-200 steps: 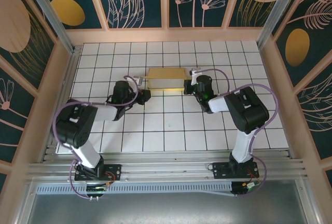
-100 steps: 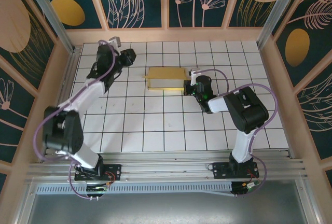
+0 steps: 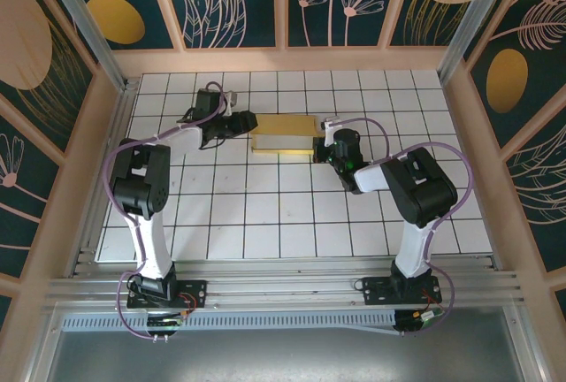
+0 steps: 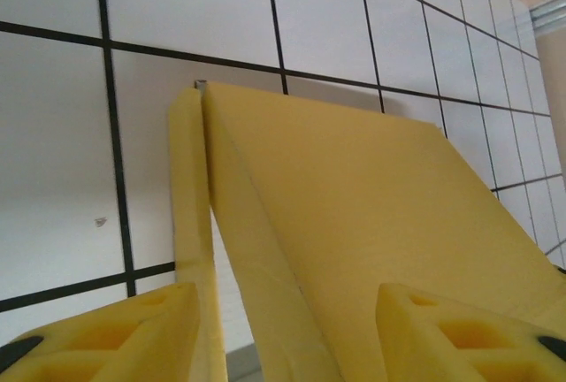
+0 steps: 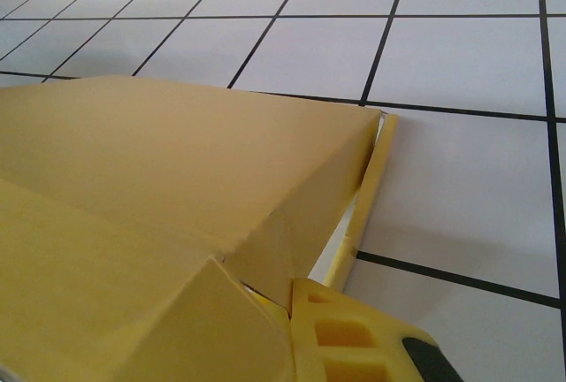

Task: Fold the paper box

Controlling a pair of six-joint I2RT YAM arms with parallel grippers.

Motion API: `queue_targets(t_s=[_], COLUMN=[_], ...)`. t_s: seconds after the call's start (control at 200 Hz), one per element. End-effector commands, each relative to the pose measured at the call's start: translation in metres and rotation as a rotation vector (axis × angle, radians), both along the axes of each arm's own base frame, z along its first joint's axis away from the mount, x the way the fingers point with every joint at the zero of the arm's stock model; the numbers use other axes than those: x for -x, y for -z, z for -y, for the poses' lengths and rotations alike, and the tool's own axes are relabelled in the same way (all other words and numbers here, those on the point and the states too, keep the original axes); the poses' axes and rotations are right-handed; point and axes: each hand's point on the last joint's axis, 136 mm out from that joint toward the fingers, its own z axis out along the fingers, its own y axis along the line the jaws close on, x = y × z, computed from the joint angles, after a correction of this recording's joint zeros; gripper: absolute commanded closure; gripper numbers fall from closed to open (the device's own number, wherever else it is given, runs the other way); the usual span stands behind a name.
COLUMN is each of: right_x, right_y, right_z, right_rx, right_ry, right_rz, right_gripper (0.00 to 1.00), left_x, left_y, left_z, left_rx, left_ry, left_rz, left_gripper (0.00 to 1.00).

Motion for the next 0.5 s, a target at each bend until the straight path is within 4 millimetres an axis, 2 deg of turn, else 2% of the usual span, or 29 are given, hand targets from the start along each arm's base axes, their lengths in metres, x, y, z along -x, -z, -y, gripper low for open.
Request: queue_targets(t_s=[0.0,0.12,0.2,0.33,0.495], right_x=[0.009,0.011,0.014,0.024,0.037], right_y=[0.031,0.035,0.036,0.032,0.023], right_z=[-0.001,-0.002,0.000,0.004,0.006], right_rx=[0.052,0.052,0.047,0.046,0.028], right_ry=[-0.009,-0.010,-0.006,-0.011,-0.039], right_rz=[-0.079,-0.093,-0.099,-0.091,-0.088], right_gripper=[1.00,1.00,0.91,0.81,0.74], left_x=[-0.004,-0.004,-0.004,-0.004,-0.007], left_y=[0.000,0.021,0.028,0.032,0.034], left_z=[0.016,0.010,0.008,0.005,0.001], left_rx=[0.062,0.014,0.004,-0.012,-0.030], left_ry=[0.070,0.055,0.044,0.028,0.002], left_rz=[0.015,-0.016,-0.031,-0.037,-0.040], left_gripper=[0.46,0.58,0.65,0.67,0.68])
